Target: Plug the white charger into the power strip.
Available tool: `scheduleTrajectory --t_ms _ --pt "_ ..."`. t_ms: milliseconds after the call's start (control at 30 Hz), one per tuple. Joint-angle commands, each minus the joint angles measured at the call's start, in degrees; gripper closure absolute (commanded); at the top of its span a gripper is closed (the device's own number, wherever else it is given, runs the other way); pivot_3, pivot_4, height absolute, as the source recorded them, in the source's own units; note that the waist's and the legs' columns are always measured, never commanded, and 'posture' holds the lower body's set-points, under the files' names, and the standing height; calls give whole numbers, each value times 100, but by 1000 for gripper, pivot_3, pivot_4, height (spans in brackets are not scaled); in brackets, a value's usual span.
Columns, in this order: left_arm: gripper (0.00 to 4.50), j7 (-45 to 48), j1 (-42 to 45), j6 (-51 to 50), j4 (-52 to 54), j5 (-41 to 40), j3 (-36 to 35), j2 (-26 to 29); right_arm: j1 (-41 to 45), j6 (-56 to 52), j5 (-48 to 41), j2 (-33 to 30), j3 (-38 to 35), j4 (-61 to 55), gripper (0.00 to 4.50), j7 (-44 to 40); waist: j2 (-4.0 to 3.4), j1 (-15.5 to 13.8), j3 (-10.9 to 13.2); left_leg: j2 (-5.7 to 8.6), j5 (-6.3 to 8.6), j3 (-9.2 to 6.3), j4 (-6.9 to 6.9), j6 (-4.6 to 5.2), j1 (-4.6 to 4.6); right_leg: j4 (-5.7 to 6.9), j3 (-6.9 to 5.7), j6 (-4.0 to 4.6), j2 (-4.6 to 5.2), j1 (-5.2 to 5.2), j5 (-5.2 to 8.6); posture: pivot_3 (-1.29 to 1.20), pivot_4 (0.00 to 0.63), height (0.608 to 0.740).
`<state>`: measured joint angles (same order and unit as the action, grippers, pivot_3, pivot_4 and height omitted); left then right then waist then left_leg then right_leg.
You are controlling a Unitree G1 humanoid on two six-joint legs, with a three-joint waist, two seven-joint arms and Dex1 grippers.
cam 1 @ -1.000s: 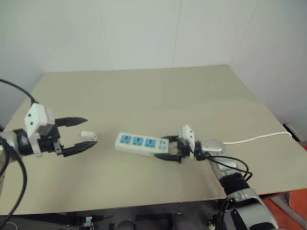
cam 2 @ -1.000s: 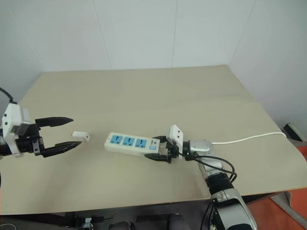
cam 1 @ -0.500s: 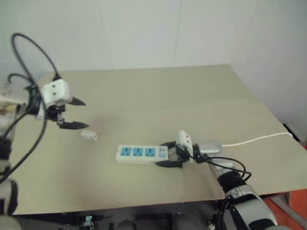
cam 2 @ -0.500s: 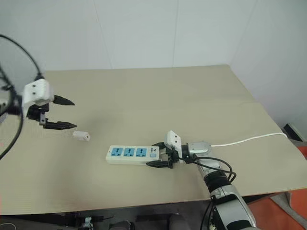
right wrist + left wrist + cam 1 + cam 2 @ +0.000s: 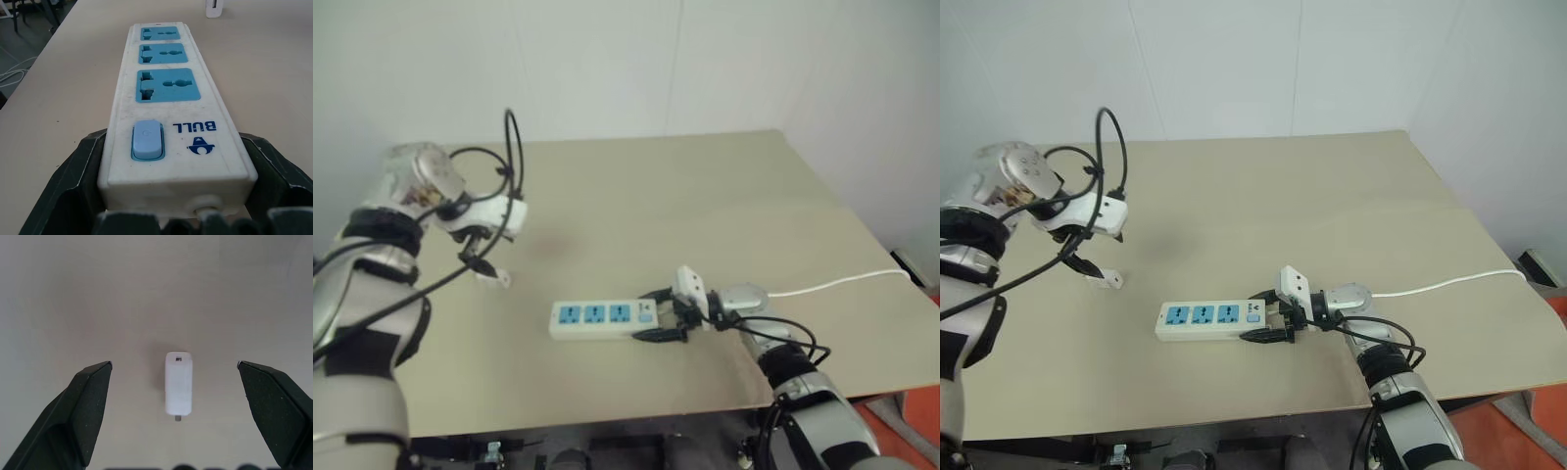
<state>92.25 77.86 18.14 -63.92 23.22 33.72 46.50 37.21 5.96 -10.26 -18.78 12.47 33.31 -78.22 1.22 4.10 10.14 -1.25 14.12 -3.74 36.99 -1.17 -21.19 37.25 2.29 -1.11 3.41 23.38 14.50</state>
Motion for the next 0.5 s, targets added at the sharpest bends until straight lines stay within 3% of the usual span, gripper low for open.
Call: scheduleTrajectory --t_ms 33,233,500 --pt "0 -100 173 18 -170 345 59 -90 57 1 -41 -21 -17 -185 1062 -62 1 -11 0 0 0 0 0 0 -1 1 0 0 0 0 0 0 150 740" --pt "0 -119 171 -167 -394 550 11 -425 -28 -36 -44 -24 -19 -252 1062 12 1 -15 1 1 0 0 8 0 -2 9 0 -1 2 0 0 0 150 740" --pt "0 -859 91 -588 -741 1055 140 -731 -139 -151 -74 31 -21 -441 1062 168 2 -7 1 3 0 -1 13 0 0 38 2 -6 2 2 3 0 150 740"
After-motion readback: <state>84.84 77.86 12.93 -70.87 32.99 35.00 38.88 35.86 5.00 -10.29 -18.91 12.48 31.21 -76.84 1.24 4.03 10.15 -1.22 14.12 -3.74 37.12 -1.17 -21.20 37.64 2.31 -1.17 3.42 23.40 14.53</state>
